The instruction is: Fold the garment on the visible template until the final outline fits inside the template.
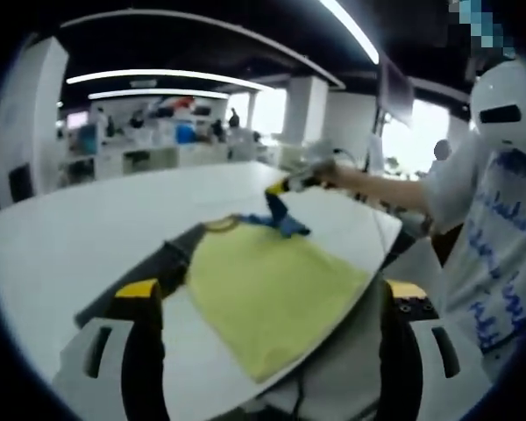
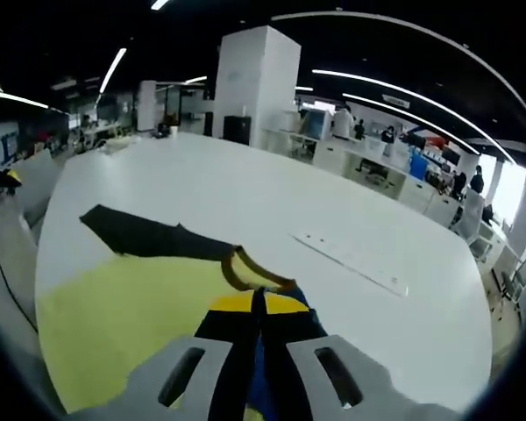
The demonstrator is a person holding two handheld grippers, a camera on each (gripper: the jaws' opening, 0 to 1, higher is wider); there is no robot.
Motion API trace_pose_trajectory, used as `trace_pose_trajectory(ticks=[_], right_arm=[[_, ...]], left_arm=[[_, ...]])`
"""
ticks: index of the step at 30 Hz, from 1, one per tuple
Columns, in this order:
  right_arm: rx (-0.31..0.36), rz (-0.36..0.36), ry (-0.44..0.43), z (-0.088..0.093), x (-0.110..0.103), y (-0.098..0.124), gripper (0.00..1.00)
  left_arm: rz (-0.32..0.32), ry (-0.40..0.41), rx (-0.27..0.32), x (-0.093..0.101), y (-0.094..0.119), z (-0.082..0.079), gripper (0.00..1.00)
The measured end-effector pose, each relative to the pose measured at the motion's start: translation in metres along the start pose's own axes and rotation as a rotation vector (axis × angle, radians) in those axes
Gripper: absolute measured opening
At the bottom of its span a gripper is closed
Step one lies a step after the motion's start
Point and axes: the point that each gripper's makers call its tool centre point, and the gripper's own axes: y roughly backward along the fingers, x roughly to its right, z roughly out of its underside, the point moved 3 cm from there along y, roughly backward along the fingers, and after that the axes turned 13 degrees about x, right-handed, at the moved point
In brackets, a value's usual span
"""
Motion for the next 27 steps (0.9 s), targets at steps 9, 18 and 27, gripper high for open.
trace_pose_trajectory(ticks=[9, 18, 27], right_arm=[[0.007, -0.042, -0.006, -0.007, -0.026, -0.021, 0.01], [0.028, -0.101, -0.043, -0.016, -0.052, -0.043, 0.01], [0.015, -0.134, -0.013, -0.013, -0.083, -0.073, 0.01]], left_arm=[[-0.002, 0.01, 0.003, -0.008, 0.003, 0.002, 0.99], [0.007, 0.025, 0.012, -0.012, 0.003, 0.004, 0.99], [0.017, 0.054, 0.017, -0.019, 0.008, 0.004, 0.99]])
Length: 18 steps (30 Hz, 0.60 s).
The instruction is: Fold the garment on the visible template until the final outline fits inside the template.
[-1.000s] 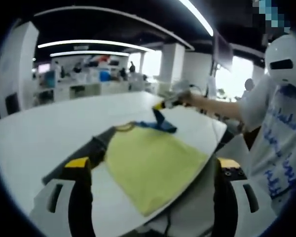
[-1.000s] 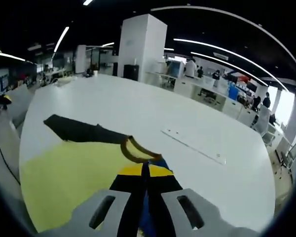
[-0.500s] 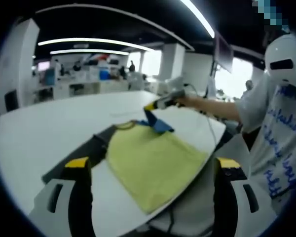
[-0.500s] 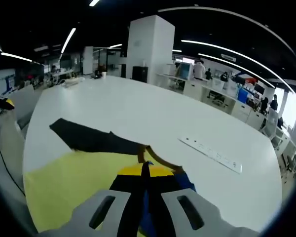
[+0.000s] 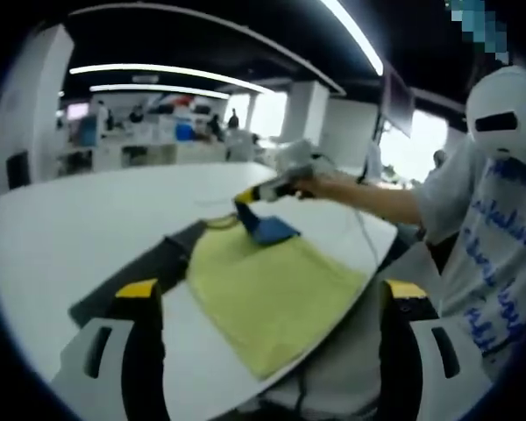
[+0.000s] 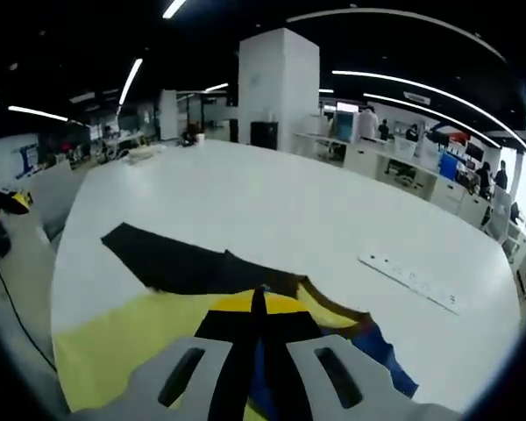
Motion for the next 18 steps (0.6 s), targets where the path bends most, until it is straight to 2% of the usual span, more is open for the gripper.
trace_pose_trajectory(ticks=[8, 13, 18], right_arm=[[-0.014, -0.027, -0.035, 0.012, -0.025, -0.017, 0.01], [-0.008, -0.031, -0.061, 0.012, -0.028, -0.028, 0.01], [-0.007, -0.052, -0.067, 0.011, -0.041, -0.036, 0.01]], left_arm=[[0.008, -0.002, -0.035, -0.009, -0.001, 0.002, 0.99], [0.02, 0.003, -0.035, -0.009, -0.004, 0.002, 0.99], [0.022, 0.013, -0.04, -0.012, -0.005, 0.005, 0.98]])
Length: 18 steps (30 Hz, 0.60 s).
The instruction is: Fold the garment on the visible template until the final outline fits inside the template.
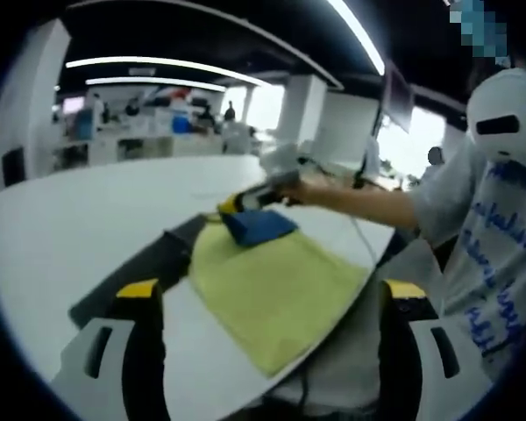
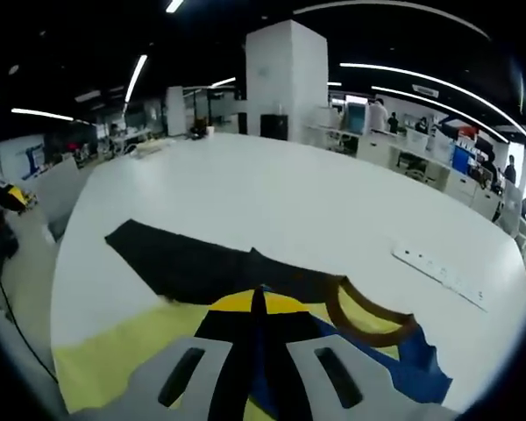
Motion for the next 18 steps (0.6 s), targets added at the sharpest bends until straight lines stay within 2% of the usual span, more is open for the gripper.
trace_pose_trajectory(ticks=[6, 18], right_arm=[[-0.004, -0.044, -0.019, 0.0, -0.012, -0.013, 0.01], [-0.017, -0.107, 0.034, -0.007, -0.041, -0.022, 0.01]], left_arm=[[-0.007, 0.007, 0.009, -0.002, 0.002, 0.002, 0.98], [-0.024, 0.033, 0.031, -0.01, 0.007, 0.006, 0.98]])
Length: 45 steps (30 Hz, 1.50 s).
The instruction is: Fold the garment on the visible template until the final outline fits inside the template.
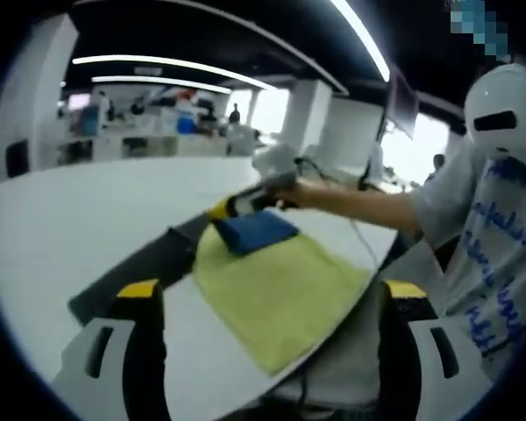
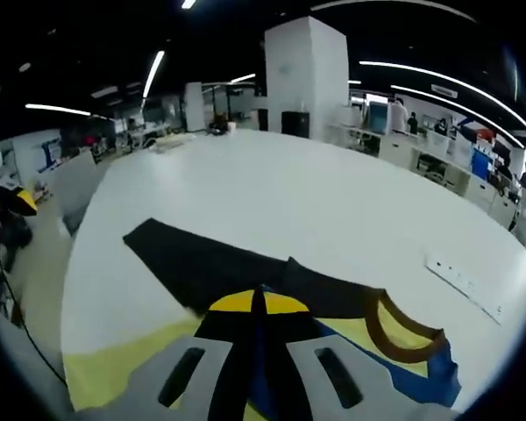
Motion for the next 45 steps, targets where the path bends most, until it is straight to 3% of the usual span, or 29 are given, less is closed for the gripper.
trace_pose_trajectory(ticks=[12, 22, 33, 45], right_arm=[[-0.054, -0.023, 0.011, 0.02, -0.004, -0.012, 0.01], [-0.079, -0.039, 0.006, 0.033, -0.01, -0.025, 0.01], [-0.015, -0.055, 0.038, 0.023, -0.015, -0.03, 0.01], [-0.038, -0.073, 0.076, 0.021, -0.025, -0.014, 0.25]], left_arm=[[0.001, -0.006, -0.003, 0.0, 0.001, 0.001, 0.98], [-0.035, 0.007, 0.001, -0.006, 0.011, 0.004, 0.98], [-0.045, 0.021, 0.004, -0.013, 0.014, 0.004, 0.99], [-0.058, 0.039, 0.01, -0.013, 0.015, 0.011, 0.97]])
